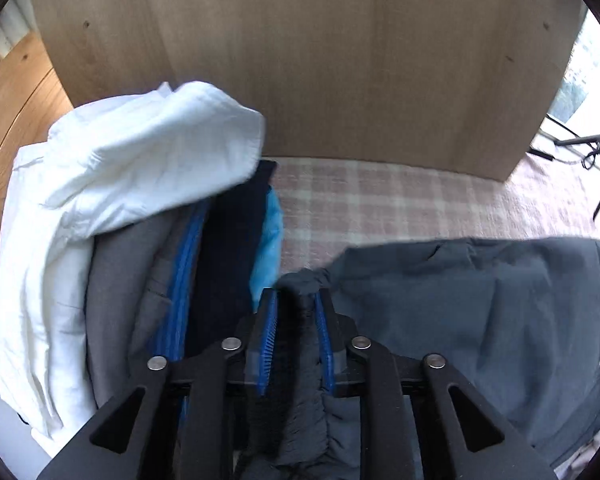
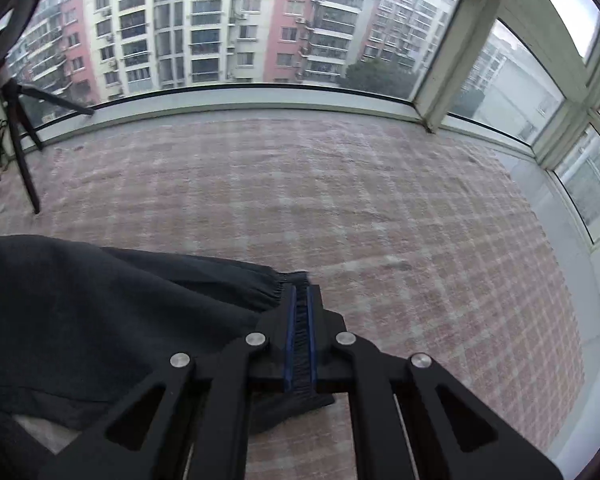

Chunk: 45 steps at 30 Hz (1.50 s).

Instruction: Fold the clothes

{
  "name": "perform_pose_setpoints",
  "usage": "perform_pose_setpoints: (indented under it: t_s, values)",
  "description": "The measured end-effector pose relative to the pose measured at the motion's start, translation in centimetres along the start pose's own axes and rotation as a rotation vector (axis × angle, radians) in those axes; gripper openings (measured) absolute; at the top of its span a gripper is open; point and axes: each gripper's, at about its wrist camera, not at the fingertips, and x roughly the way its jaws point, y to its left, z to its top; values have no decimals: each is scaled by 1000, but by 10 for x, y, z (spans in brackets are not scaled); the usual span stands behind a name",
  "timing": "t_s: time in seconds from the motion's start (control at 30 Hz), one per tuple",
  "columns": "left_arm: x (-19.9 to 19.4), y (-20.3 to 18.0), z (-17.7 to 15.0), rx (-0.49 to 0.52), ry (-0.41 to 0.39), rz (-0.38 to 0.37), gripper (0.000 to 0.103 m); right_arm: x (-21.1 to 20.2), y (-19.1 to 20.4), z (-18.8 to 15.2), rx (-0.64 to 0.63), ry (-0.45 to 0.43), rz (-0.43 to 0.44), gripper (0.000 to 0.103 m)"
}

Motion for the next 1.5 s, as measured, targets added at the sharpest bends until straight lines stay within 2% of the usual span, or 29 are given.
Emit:
perform_pose_setpoints:
  t_s: [0.07,0.13,0.27,0.4,0.5,0.6,0.67,0.7,0.73,0.77,0.9,0.97,1.03,1.1,1.17,1.2,1.3,1.37,1.43,1.5]
  values:
    - [-3,2,2,-11,-23,8,22,-7,28,2,-50,-15,68,6]
    - [-8,0,1,-6,-44,-42,21,-11,60,-1,-96,-12,138,6]
    - [-2,-31,-7,110,-38,-102,23,-10,118,-5,-189,14,251,6]
    - [23,-62,-4,162,17,-196,23,2,158,-11,-251,51,282,6]
    - [44,-83,-4,197,51,-215,23,16,164,-15,-259,88,281,6]
    - [67,-92,1,209,76,-169,24,31,153,-15,-224,120,256,6]
    - [79,-91,8,190,64,-124,29,42,141,-14,-189,142,230,6]
    - [78,-87,13,167,36,-115,29,45,134,-14,-163,146,228,6]
    - [77,-84,17,143,35,-88,23,40,123,-12,-119,137,249,6]
    - [71,-80,19,128,26,-78,21,35,112,-11,-76,127,270,6]
    - [16,-71,14,130,-71,-146,22,12,68,-6,92,81,351,6]
    - [-19,-67,5,155,-115,-144,22,-19,43,-5,131,14,375,7]
    - [-52,-62,-3,185,-141,-151,24,-51,18,-5,142,-37,376,14]
    - [-81,-58,-11,220,-164,-138,28,-78,-8,-3,149,-73,351,32]
    - [-102,-55,-15,244,-178,-130,32,-95,-33,-3,163,-85,278,43]
    - [-109,-55,-16,254,-182,-129,33,-97,-45,-5,174,-79,245,45]
    - [-118,-57,-15,281,-174,-121,34,-76,-73,-11,216,-10,213,45]
    - [-109,-65,-9,324,-154,-94,34,-52,-80,-15,238,34,209,45]
    - [-97,-77,-8,356,-131,-90,34,-26,-75,-16,225,80,205,45]
    - [-89,-89,-11,377,-97,-96,34,-6,-60,-16,157,131,193,45]
